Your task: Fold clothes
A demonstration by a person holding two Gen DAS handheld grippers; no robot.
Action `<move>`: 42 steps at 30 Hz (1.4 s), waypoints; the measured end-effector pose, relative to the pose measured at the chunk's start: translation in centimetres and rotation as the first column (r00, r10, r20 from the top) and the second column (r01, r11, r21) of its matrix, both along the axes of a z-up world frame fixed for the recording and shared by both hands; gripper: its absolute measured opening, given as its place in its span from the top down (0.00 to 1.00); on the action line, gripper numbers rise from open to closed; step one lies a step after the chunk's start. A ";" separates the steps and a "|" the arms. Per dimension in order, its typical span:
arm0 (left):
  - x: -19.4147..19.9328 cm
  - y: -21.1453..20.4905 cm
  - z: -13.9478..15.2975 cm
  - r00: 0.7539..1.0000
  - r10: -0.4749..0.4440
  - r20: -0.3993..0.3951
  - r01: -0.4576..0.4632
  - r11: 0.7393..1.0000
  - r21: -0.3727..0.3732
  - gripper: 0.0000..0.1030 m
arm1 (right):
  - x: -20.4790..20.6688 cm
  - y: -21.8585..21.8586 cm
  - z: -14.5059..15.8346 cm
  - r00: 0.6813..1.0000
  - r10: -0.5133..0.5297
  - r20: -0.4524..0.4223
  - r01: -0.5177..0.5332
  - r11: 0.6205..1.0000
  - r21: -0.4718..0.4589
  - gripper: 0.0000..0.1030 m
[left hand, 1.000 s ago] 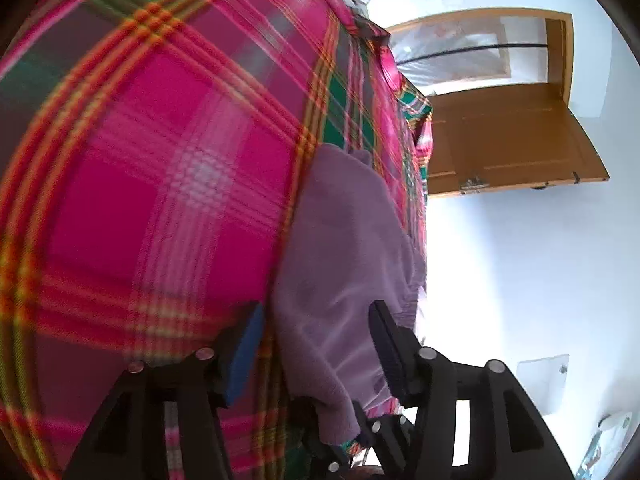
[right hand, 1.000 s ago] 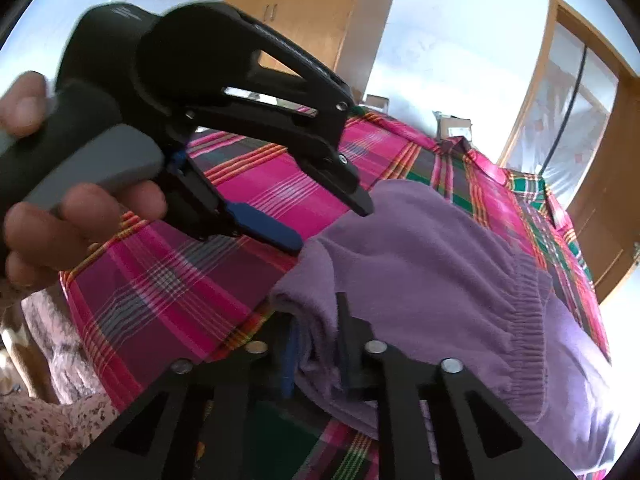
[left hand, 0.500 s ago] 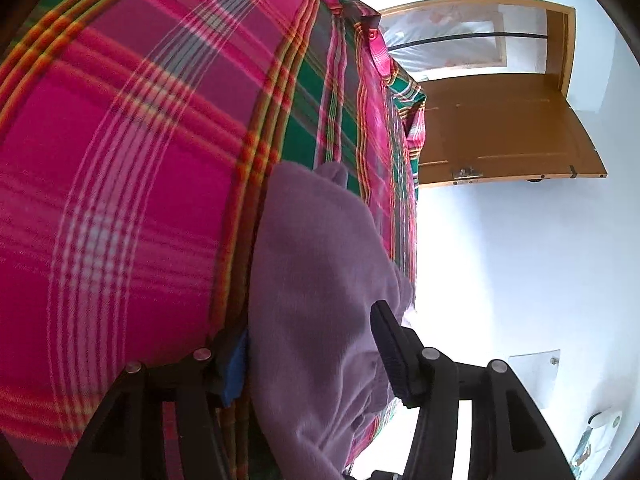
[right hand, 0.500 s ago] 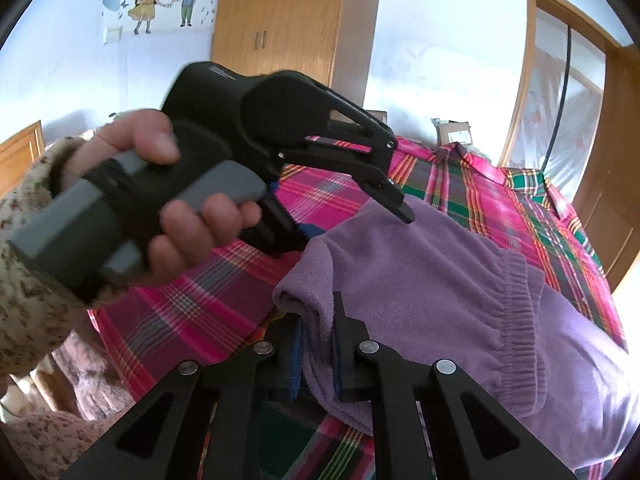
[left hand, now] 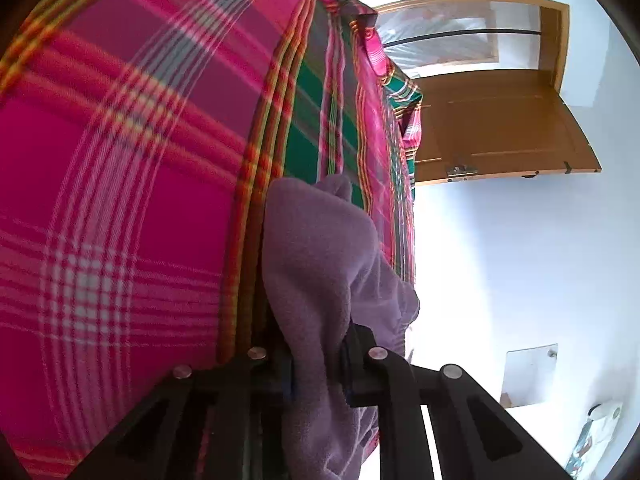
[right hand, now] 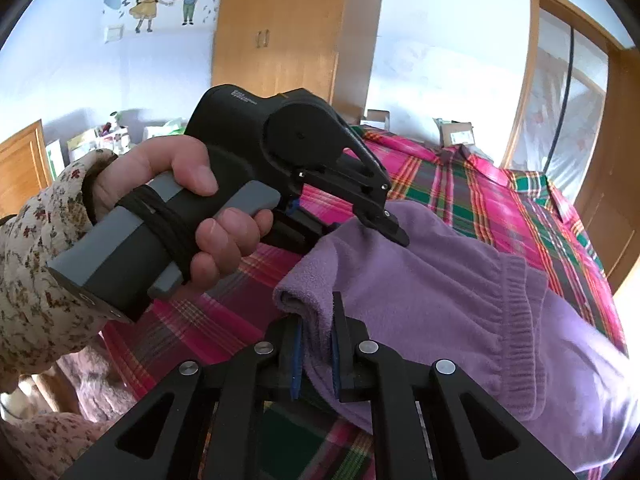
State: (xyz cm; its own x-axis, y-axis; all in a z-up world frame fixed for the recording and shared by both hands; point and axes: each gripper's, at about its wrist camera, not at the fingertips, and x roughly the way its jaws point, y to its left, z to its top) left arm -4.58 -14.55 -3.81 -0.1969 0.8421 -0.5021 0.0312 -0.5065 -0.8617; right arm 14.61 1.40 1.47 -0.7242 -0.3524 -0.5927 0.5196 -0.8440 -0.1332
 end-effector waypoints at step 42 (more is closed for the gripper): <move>4.7 -16.0 0.9 0.969 0.236 -0.065 -0.244 0.958 -0.154 0.81 | 0.2 -14.2 -0.6 0.921 0.364 0.140 -0.361 0.931 -0.045 0.87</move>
